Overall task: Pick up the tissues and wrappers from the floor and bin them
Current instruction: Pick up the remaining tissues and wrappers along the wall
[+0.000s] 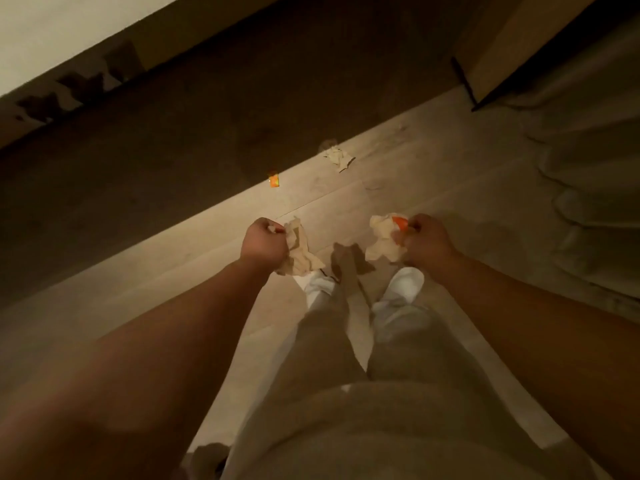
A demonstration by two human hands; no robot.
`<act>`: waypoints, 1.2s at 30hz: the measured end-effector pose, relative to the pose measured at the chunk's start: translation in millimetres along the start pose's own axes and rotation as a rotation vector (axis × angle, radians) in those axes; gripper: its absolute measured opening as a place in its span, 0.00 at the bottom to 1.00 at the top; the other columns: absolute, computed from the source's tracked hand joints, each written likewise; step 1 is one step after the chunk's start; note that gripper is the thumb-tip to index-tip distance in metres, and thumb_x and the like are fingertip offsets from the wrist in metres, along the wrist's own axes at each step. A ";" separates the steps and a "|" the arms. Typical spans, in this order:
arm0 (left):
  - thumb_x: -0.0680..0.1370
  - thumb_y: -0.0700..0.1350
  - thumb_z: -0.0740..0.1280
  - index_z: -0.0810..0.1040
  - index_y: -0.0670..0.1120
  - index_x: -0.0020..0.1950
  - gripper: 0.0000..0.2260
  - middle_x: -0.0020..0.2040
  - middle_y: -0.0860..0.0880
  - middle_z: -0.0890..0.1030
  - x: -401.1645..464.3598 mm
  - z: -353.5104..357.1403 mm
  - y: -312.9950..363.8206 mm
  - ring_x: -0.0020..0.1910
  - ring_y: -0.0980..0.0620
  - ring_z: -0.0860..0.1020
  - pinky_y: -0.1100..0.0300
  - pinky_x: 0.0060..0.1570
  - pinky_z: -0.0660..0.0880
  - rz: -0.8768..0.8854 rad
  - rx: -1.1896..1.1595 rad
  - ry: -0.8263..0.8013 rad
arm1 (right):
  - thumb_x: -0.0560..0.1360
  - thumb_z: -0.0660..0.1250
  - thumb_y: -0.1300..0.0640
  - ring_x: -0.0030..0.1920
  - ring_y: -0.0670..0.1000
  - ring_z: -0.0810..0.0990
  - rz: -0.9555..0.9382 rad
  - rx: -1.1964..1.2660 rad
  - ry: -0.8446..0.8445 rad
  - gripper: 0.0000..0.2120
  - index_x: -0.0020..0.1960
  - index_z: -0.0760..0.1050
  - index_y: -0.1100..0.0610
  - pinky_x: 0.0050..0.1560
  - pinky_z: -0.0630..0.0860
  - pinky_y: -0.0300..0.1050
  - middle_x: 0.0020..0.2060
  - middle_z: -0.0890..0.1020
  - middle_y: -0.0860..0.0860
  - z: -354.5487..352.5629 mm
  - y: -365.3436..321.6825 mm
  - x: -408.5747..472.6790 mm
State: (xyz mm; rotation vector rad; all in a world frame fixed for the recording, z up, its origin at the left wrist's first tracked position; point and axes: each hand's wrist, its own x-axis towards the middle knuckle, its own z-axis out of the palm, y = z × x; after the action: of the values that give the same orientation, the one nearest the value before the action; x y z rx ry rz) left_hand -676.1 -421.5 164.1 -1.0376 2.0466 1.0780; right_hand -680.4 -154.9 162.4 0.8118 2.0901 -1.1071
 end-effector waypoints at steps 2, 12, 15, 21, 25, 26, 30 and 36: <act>0.78 0.40 0.57 0.77 0.43 0.56 0.11 0.50 0.41 0.80 32.4 -1.4 -4.4 0.49 0.38 0.81 0.46 0.45 0.82 -0.041 -0.002 0.014 | 0.71 0.70 0.58 0.44 0.57 0.82 0.006 -0.035 -0.001 0.07 0.44 0.78 0.61 0.44 0.78 0.46 0.41 0.82 0.58 18.5 -6.6 32.7; 0.77 0.49 0.65 0.77 0.45 0.58 0.13 0.51 0.44 0.82 235.4 63.8 -42.2 0.50 0.41 0.82 0.46 0.52 0.81 -0.028 0.053 0.041 | 0.70 0.70 0.61 0.45 0.61 0.81 -0.090 -0.253 -0.063 0.07 0.46 0.77 0.64 0.48 0.79 0.55 0.41 0.79 0.58 130.5 -1.9 232.9; 0.76 0.50 0.67 0.74 0.48 0.59 0.13 0.47 0.48 0.81 307.7 87.4 -61.6 0.45 0.45 0.82 0.52 0.47 0.81 0.048 0.146 0.068 | 0.71 0.70 0.59 0.50 0.62 0.82 -0.164 -0.334 -0.060 0.08 0.49 0.78 0.60 0.48 0.76 0.51 0.44 0.81 0.59 165.7 8.7 299.1; 0.77 0.51 0.69 0.70 0.46 0.66 0.21 0.42 0.54 0.77 439.3 124.3 -88.9 0.49 0.45 0.81 0.57 0.47 0.74 0.069 0.197 0.171 | 0.71 0.72 0.55 0.47 0.54 0.80 -0.210 -0.407 0.024 0.17 0.59 0.78 0.57 0.43 0.76 0.46 0.52 0.83 0.55 225.9 18.1 439.1; 0.77 0.52 0.69 0.65 0.45 0.70 0.26 0.57 0.44 0.81 517.2 145.4 -98.2 0.55 0.40 0.81 0.52 0.47 0.76 0.027 0.246 0.216 | 0.68 0.72 0.47 0.53 0.60 0.80 -0.219 -0.510 0.089 0.32 0.69 0.65 0.49 0.45 0.77 0.49 0.58 0.78 0.57 256.9 24.0 524.2; 0.78 0.53 0.68 0.63 0.44 0.70 0.26 0.58 0.41 0.81 535.9 151.0 -98.9 0.54 0.39 0.81 0.51 0.47 0.77 0.008 0.256 0.231 | 0.69 0.70 0.44 0.54 0.62 0.79 -0.220 -0.523 0.114 0.36 0.72 0.59 0.45 0.50 0.78 0.56 0.58 0.78 0.58 264.9 26.0 546.3; 0.79 0.56 0.65 0.61 0.41 0.66 0.25 0.60 0.38 0.79 593.2 172.1 -99.5 0.57 0.36 0.79 0.46 0.54 0.77 -0.087 0.215 0.291 | 0.76 0.65 0.45 0.58 0.64 0.77 -0.187 -0.518 0.105 0.38 0.79 0.47 0.46 0.59 0.74 0.62 0.61 0.76 0.58 285.6 21.6 596.1; 0.79 0.58 0.63 0.64 0.41 0.65 0.25 0.63 0.36 0.77 629.7 190.2 -107.5 0.60 0.33 0.77 0.43 0.57 0.75 -0.127 0.167 0.376 | 0.77 0.66 0.53 0.49 0.55 0.78 -0.326 -0.493 0.044 0.25 0.70 0.59 0.47 0.43 0.75 0.48 0.55 0.80 0.55 299.7 30.1 623.3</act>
State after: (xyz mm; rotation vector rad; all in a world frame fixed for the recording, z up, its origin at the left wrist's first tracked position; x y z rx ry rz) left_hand -883.5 -523.9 -461.1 -1.3403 2.2777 0.6718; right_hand -966.8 -259.5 -459.2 0.2660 2.4445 -0.6748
